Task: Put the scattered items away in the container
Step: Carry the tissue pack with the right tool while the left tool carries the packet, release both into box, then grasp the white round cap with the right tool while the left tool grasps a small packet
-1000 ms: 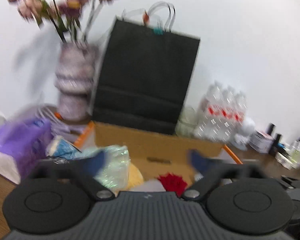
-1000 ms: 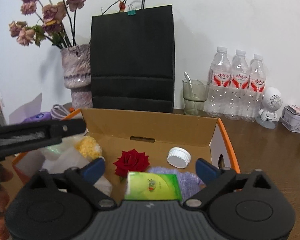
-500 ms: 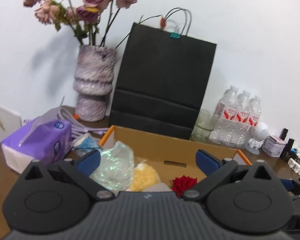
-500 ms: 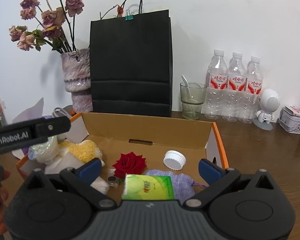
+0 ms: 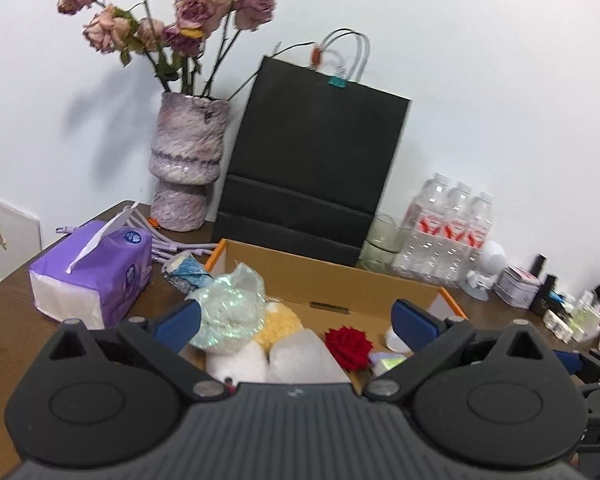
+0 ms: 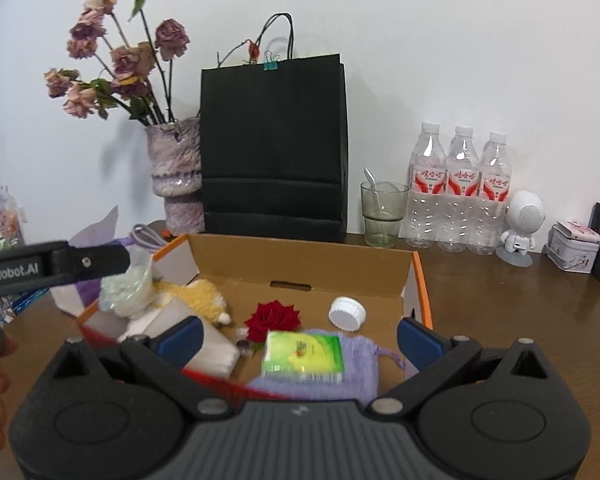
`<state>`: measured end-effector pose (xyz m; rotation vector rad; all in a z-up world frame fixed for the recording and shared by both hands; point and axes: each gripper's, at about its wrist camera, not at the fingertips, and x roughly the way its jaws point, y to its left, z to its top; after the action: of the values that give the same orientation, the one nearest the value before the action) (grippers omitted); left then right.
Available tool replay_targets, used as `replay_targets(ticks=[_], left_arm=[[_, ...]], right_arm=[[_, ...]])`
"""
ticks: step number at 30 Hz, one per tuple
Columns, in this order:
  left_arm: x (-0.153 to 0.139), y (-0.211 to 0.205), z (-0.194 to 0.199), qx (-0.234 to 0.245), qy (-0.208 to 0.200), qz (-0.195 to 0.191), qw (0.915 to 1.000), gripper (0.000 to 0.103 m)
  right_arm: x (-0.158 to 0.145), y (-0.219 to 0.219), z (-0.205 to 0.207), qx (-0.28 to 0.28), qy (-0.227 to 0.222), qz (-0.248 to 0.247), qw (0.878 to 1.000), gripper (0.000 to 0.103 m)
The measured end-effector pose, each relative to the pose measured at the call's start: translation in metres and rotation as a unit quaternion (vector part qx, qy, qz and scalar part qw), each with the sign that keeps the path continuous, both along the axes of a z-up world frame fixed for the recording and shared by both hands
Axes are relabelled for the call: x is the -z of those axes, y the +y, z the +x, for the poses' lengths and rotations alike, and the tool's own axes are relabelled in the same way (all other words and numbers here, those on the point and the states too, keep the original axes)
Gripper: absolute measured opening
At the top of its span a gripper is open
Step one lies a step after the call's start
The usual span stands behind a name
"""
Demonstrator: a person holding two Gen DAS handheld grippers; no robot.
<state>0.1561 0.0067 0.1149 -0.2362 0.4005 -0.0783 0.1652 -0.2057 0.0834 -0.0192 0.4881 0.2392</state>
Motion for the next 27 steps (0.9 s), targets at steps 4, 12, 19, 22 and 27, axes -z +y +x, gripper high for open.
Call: replay_targets(ticks=[4,12,19,22,27], left_arm=[[-0.001,-0.009,-0.021,0.022,-0.003,0.022,0.9995,0.103],[0.029,-0.019,-0.061,0.055,0.018,0.055,0.9968,0.103],[0.061,-0.031,-0.066,0.062,0.051,0.094,0.9923,0.103],[0.072,-0.043,-0.057,0.064,0.066,0.115,0.9890,0.103],[0.081,-0.057,-0.026,0.040,0.095,0.137,0.9852,0.103]], right_arm=[[-0.001,-0.009,-0.024,0.005,-0.008,-0.027,1.000,0.103],[0.031,-0.044,-0.063,0.028,0.021,-0.035,0.999,0.103],[0.077,-0.057,-0.067,0.044,0.075,-0.046,0.995,0.103],[0.086,-0.056,-0.059,0.051,0.086,-0.058,0.993,0.103],[0.081,-0.061,-0.033,0.058,0.093,-0.064,0.992,0.103]])
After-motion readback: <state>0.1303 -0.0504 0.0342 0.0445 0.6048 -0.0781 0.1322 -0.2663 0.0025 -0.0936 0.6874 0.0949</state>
